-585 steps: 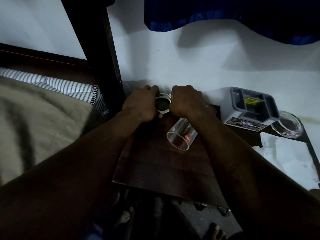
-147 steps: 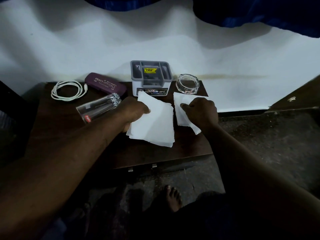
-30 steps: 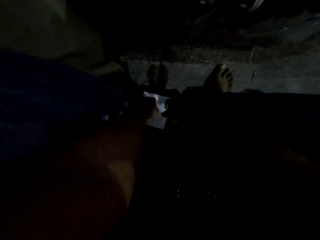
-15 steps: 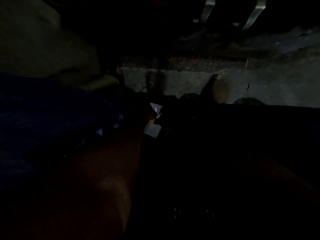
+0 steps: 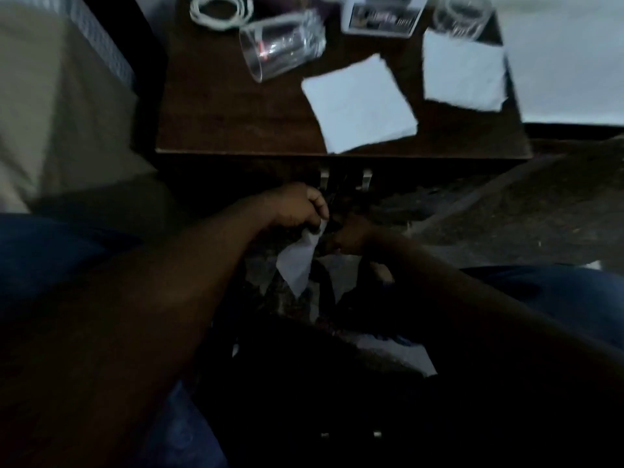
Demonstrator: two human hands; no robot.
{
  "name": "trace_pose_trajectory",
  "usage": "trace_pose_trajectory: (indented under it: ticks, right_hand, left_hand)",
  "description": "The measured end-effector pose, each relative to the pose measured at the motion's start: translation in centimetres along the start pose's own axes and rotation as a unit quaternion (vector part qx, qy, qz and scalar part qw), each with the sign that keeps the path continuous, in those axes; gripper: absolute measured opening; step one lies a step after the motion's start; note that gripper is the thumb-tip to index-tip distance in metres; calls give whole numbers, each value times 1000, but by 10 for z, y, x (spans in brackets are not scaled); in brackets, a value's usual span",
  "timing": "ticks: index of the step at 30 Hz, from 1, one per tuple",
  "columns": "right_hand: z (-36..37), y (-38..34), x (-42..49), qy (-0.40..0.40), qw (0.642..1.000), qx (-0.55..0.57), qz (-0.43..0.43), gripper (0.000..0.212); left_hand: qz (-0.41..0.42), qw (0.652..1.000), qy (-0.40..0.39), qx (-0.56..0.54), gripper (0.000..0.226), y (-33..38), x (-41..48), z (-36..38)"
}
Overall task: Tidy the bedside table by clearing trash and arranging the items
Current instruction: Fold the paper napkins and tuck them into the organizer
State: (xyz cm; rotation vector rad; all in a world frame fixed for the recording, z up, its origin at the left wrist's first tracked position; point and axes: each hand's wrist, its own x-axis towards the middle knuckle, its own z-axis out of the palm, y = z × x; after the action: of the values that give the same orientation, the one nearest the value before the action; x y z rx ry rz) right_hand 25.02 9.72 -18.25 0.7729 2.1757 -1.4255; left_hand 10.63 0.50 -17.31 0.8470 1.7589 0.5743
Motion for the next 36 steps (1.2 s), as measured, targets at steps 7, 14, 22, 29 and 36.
trace_pose_trajectory:
  ticks: [7,14,22,29,36]
  right_hand:
    - [-59,-41,-57,17,965,260,-21,35]
    - [-112,-65,-56,117,929,341,-78,34]
    - [-178,-63,-3,306,933,179,-56,27]
    - [-197,-57,40,393,920,6,-3,20]
    - [-182,-58,53,414,908,-58,12,19]
  left_hand:
    - [86,978,62,-181,32,88,-62,-38]
    - [67,915,62,-393,51,116,-59,-70]
    - [1,922,141,-360,46,130,1,-90]
    - [-51,909,199,-363,50,126,32,-96]
    - [-78,922,259,-277,37,116,46,-94]
